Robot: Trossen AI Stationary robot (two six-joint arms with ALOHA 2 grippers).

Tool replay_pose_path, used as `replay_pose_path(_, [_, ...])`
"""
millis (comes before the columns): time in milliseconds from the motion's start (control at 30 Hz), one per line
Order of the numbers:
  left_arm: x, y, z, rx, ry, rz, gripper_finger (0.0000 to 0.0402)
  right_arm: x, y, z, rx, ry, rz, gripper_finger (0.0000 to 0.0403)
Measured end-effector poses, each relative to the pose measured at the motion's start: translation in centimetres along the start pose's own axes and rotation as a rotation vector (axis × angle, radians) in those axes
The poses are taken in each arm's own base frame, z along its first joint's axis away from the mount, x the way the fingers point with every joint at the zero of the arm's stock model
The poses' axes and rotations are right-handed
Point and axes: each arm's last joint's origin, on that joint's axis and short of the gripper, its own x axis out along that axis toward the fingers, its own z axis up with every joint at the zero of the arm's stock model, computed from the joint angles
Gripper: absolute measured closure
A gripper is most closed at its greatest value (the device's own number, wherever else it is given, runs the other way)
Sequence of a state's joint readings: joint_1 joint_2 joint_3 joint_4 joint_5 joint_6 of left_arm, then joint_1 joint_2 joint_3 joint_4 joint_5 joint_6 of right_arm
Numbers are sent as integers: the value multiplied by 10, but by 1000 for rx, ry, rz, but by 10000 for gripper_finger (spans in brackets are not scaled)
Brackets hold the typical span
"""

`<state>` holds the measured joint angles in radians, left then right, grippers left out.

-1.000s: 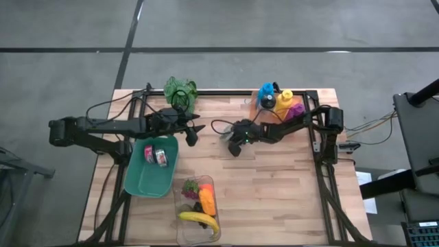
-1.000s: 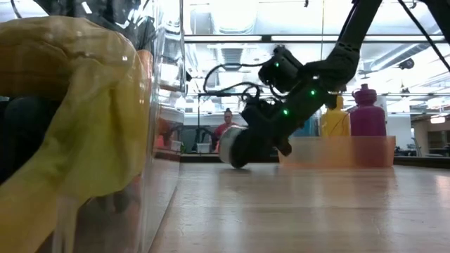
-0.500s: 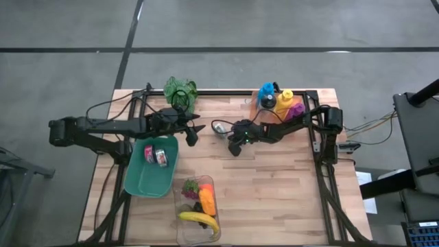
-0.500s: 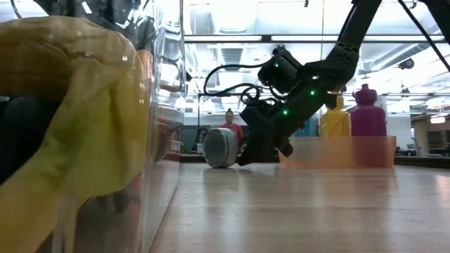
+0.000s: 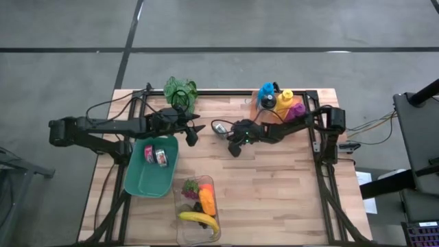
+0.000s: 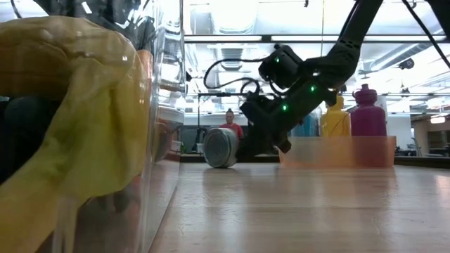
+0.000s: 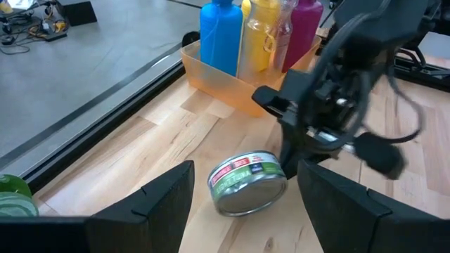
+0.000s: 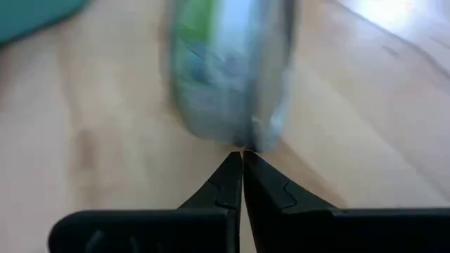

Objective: Pick & Place Food Item
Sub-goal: Put the green tuna can into the blue bin

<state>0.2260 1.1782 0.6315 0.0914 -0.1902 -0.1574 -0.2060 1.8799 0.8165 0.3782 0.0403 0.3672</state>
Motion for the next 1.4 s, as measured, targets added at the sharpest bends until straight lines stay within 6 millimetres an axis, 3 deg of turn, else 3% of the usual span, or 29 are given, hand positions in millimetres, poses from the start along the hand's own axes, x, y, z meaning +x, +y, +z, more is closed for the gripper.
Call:
replay_pose_path(267, [0,0,-1,2,8,1,142,-26,29,14,-81,-63,152,391])
replay_pose_path(600, [0,0,-2,-5,16,2,142,-98,48,33,-224,-260,252,391])
replay_pose_path(767, [0,0,-2,-5,17,2,142,-133,31,9,-209,-341,272,391])
replay_pose_path(1033, [0,0,-1,-5,15,2,142,-176,5,-35,-190,-618,360,391])
replay_pose_path(1400, [0,0,-1,-25,13,2,142,-200,-12,-72,-250,-676,499,391])
